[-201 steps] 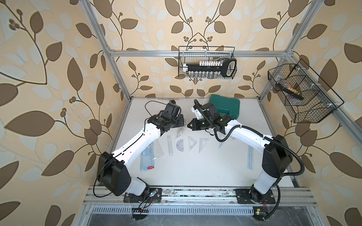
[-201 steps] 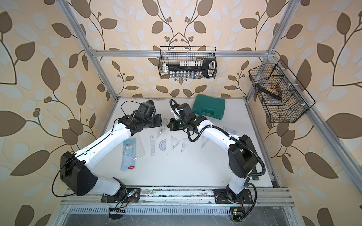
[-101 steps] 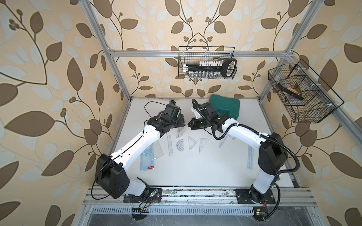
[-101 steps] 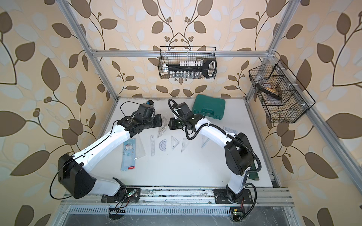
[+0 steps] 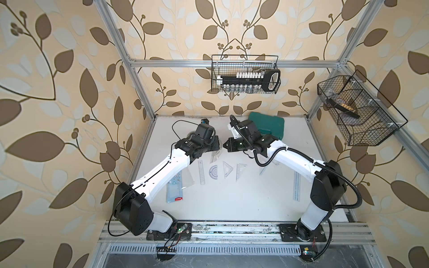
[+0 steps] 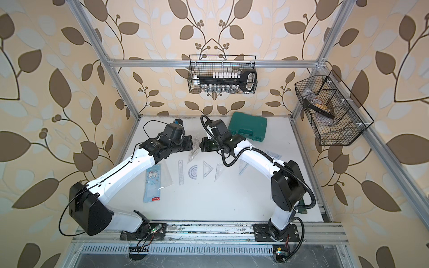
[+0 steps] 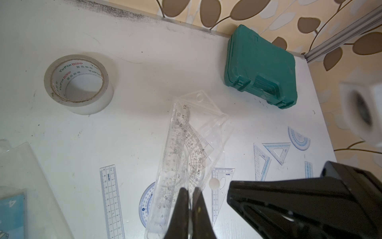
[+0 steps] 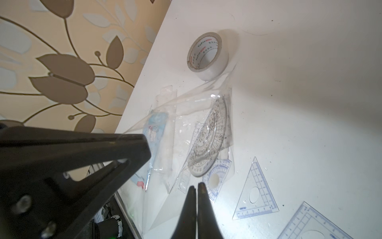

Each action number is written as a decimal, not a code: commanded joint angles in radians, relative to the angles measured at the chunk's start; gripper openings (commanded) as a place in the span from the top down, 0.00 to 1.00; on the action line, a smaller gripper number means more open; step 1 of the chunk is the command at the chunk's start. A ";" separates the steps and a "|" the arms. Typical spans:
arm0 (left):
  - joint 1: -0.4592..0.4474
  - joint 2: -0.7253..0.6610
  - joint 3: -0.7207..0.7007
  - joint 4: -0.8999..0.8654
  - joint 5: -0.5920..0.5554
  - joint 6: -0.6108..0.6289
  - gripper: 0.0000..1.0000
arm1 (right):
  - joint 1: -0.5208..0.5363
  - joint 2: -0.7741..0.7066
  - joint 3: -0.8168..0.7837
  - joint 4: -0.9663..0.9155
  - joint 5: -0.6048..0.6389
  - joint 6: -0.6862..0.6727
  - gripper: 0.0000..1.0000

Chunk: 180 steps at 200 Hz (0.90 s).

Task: Open the ruler set and take out the ruler
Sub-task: Take out the ruler from the ruler set bag.

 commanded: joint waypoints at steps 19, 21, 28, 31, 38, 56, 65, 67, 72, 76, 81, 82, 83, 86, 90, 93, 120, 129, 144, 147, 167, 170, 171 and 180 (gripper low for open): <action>-0.013 -0.038 -0.002 0.040 -0.012 -0.015 1.00 | 0.004 0.045 0.057 -0.037 0.010 -0.016 1.00; -0.013 -0.039 -0.002 0.038 -0.012 -0.015 1.00 | 0.005 0.049 0.058 -0.039 0.010 -0.016 1.00; -0.014 -0.041 0.000 0.038 -0.012 -0.013 1.00 | 0.006 0.059 0.066 -0.048 0.017 -0.020 0.98; -0.014 -0.041 0.001 0.038 -0.014 -0.015 1.00 | 0.006 0.063 0.070 -0.051 0.021 -0.022 0.97; -0.014 -0.042 0.000 0.038 -0.012 -0.014 1.00 | 0.007 0.070 0.076 -0.059 0.030 -0.025 0.95; -0.017 -0.049 -0.003 0.042 -0.009 -0.015 1.00 | 0.006 0.081 0.088 -0.067 0.044 -0.034 0.89; -0.018 -0.052 -0.004 0.047 -0.008 -0.016 1.00 | 0.007 0.087 0.096 -0.077 0.050 -0.039 0.88; -0.019 -0.053 -0.006 0.047 -0.008 -0.017 1.00 | 0.007 0.089 0.098 -0.079 0.051 -0.040 0.88; -0.019 -0.054 -0.006 0.049 -0.008 -0.018 1.00 | 0.006 0.092 0.103 -0.084 0.055 -0.042 0.88; -0.019 -0.054 -0.007 0.051 -0.007 -0.019 1.00 | 0.007 0.096 0.106 -0.087 0.059 -0.042 0.88; -0.020 -0.056 -0.008 0.053 -0.007 -0.018 1.00 | 0.007 0.099 0.108 -0.093 0.065 -0.044 0.88; -0.021 -0.056 -0.008 0.054 -0.007 -0.019 1.00 | 0.007 0.098 0.109 -0.093 0.066 -0.044 0.88; -0.022 -0.056 -0.008 0.054 -0.007 -0.019 1.00 | 0.007 0.098 0.109 -0.094 0.067 -0.044 0.88; -0.022 -0.057 -0.008 0.055 -0.006 -0.020 1.00 | 0.007 0.099 0.109 -0.095 0.071 -0.044 0.88; -0.023 -0.058 -0.008 0.055 -0.006 -0.020 1.00 | 0.006 0.101 0.109 -0.095 0.075 -0.046 0.87; -0.024 -0.058 -0.008 0.057 -0.006 -0.021 1.00 | 0.007 0.101 0.110 -0.096 0.079 -0.045 0.87; -0.030 -0.059 -0.007 0.065 0.001 -0.021 1.00 | 0.006 0.109 0.113 -0.107 0.104 -0.050 0.83; -0.032 -0.060 -0.008 0.069 0.002 -0.022 1.00 | 0.006 0.111 0.114 -0.105 0.103 -0.051 0.81; -0.035 -0.061 -0.009 0.079 0.007 -0.023 1.00 | 0.006 0.117 0.118 -0.099 0.093 -0.046 0.78; -0.037 -0.061 -0.010 0.080 0.007 -0.023 1.00 | 0.006 0.118 0.118 -0.096 0.091 -0.044 0.78; -0.042 -0.061 -0.009 0.085 0.008 -0.022 1.00 | 0.006 0.130 0.125 -0.089 0.080 -0.038 0.77; -0.042 -0.061 -0.009 0.085 0.008 -0.023 1.00 | 0.006 0.131 0.128 -0.089 0.079 -0.038 0.77; -0.042 -0.061 -0.009 0.086 0.008 -0.023 1.00 | 0.006 0.131 0.127 -0.088 0.080 -0.037 0.77; -0.044 -0.062 -0.011 0.088 0.008 -0.024 1.00 | 0.006 0.134 0.131 -0.083 0.077 -0.035 0.77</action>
